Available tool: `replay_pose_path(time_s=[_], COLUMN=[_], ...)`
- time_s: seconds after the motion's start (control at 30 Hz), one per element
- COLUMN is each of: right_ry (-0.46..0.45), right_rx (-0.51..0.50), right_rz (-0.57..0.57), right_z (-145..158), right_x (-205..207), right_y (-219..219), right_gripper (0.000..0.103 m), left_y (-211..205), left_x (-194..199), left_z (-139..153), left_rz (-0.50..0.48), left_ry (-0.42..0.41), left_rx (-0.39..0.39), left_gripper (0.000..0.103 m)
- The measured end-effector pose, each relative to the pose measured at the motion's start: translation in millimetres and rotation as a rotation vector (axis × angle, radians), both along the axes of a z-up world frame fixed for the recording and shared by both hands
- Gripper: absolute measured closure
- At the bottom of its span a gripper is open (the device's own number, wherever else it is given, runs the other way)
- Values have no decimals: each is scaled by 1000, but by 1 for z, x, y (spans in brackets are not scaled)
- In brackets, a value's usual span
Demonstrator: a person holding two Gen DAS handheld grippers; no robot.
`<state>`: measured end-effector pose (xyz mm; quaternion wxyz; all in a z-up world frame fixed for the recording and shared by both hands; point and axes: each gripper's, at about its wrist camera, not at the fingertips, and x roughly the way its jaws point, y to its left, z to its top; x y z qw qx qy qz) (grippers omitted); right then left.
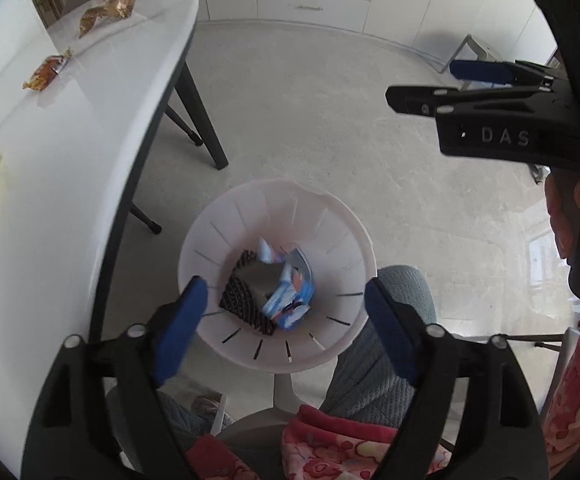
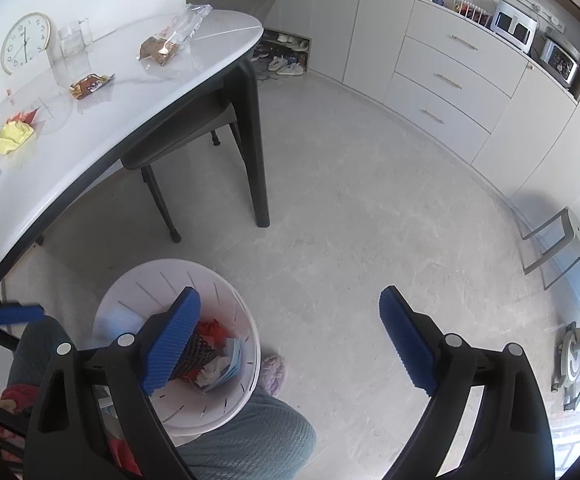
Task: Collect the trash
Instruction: 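Open the left tool over the bin to drop the carton, then move both open tools back over the table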
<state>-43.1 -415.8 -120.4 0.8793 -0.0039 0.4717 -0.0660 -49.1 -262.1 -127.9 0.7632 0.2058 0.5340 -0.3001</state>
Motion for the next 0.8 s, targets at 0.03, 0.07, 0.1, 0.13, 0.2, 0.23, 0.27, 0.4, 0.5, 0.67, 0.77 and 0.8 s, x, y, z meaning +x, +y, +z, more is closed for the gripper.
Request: replay_pose_path(time_s=[0.03,0.07,0.1,0.13,0.2,0.23,0.27,0.4,0.5,0.67,0.77,0.8], right_ry=[2,4,5,6,3,1,-1,-11,-36,-102,-147,-158], right_rx=[1,1,-1,-2,-2,-2,-3,-3,16,27,46,52], right_rz=[0,1,2,3,4,5,6,13,27,67,108,125], right_z=[0,-1,-1,0,1,2,3,10,21,49,67,71], right_x=[1,1,2,3,3,3,3,5,7,18,29,33], right_y=[0,1,1,2,3,4,5,9,16,42,63,71], right_gripper=[12,12,12,12,12,12,12,12,12,9,6,6], left_y=[0,0,1,1,3,4,5,10,23,66,105,118], left_x=[0,0,-1,1,4,5,5,3,8,29,49,57], left_z=[3,5,7,8,11,12,14,24,46,90,107,110], left_rz=[-4,-5,-3,-2,4,8,10,21,39,104,174,199], left_ry=[-6,-7,-8,-8,-7,-9,-11,-28,-71,-136,-186,-203], left_rx=[-3,-4,-5,-7,-6,-4,-4,-8,-21,-59,-66,-54], left_gripper=[19,18,18,18,18,18,18,18,18,8,7,7])
